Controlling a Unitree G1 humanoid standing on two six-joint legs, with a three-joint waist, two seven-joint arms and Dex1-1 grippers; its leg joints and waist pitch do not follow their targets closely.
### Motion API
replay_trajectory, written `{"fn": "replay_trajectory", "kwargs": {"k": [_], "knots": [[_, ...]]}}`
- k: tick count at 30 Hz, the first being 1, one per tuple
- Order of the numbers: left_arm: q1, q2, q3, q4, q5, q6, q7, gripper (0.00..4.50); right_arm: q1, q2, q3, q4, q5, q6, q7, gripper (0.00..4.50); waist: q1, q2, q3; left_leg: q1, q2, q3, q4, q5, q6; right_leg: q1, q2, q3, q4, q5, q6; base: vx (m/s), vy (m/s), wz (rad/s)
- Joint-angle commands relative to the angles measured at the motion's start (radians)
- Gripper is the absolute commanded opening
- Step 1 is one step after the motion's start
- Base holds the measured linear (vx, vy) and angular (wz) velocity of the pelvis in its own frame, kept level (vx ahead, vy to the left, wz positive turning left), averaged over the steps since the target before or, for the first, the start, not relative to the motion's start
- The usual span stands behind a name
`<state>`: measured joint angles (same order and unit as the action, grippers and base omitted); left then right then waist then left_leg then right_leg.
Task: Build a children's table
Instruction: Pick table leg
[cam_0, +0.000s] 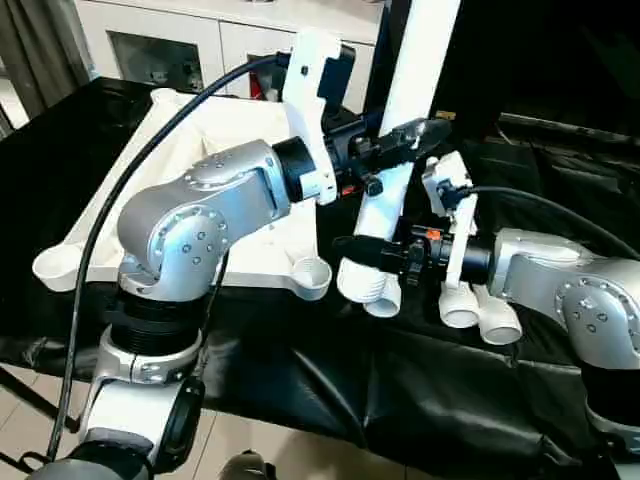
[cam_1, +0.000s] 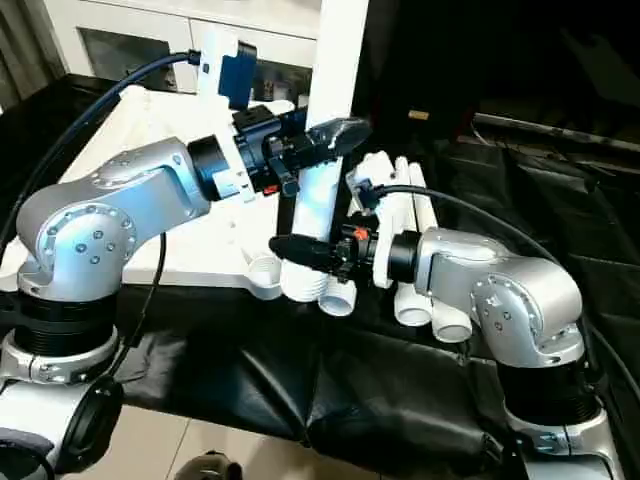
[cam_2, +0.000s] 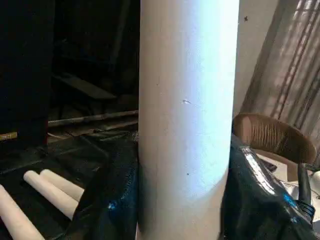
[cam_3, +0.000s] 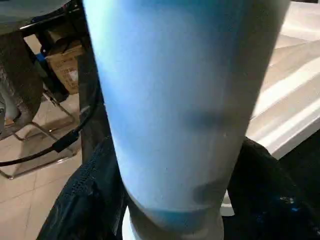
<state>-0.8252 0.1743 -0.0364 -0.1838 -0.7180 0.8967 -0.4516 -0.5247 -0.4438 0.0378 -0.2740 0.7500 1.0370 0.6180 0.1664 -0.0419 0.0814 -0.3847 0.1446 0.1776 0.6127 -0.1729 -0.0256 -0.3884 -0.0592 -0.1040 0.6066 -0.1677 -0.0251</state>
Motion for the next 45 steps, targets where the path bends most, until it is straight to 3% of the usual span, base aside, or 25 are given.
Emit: {"fn": "replay_trajectory", "kwargs": {"k": [1,22,31,39,41,45], "knots": [[-0.014,-0.002,0.003,-0.014,-0.009,0.008,-0.006,1.82,-0.001,-0.001,-0.02,-0.02,0.008,0.003,-0.003,2.87,-0.003,0.002,-0.082,0.025,0.095,-0.048,-0.076,-0.222,-0.056,0.04,-0.123,0.07,-0.09,-0.4,-0.051,0.0,0.0,0.0],[-0.01,-0.004,0.0,-0.022,-0.015,0.017,-0.013,1.82,0.005,-0.002,-0.028,-0.022,0.011,0.002,-0.009,2.87,-0.002,0.005,-0.083,0.025,0.095,-0.049,-0.076,-0.229,-0.058,0.041,-0.124,0.069,-0.092,-0.41,-0.048,0.0,0.0,0.0],[-0.006,-0.007,-0.001,-0.026,-0.018,0.021,-0.014,1.82,0.007,0.003,-0.033,-0.019,0.011,-0.003,-0.014,2.08,-0.003,0.005,-0.083,0.026,0.095,-0.048,-0.076,-0.23,-0.058,0.04,-0.123,0.07,-0.09,-0.395,-0.057,0.0,0.0,0.0],[0.0,-0.011,0.002,-0.029,-0.013,0.023,0.0,1.82,0.012,0.009,-0.035,-0.018,0.01,-0.008,-0.018,1.93,-0.002,0.004,-0.082,0.025,0.095,-0.048,-0.076,-0.227,-0.057,0.041,-0.124,0.07,-0.091,-0.409,-0.052,0.0,0.0,0.0],[-0.002,-0.032,0.029,-0.011,-0.03,0.031,0.025,2.52,0.013,0.012,-0.035,-0.018,0.01,-0.011,-0.021,1.92,-0.002,0.003,-0.082,0.024,0.094,-0.047,-0.075,-0.227,-0.057,0.041,-0.125,0.069,-0.093,-0.416,-0.052,0.0,0.0,0.0],[0.002,-0.034,0.048,-0.017,-0.051,0.035,0.019,2.65,0.015,0.021,-0.039,-0.018,0.009,-0.018,-0.029,1.91,-0.003,0.003,-0.082,0.026,0.095,-0.048,-0.075,-0.234,-0.057,0.039,-0.124,0.068,-0.094,-0.421,-0.053,0.0,0.0,0.0]]}}
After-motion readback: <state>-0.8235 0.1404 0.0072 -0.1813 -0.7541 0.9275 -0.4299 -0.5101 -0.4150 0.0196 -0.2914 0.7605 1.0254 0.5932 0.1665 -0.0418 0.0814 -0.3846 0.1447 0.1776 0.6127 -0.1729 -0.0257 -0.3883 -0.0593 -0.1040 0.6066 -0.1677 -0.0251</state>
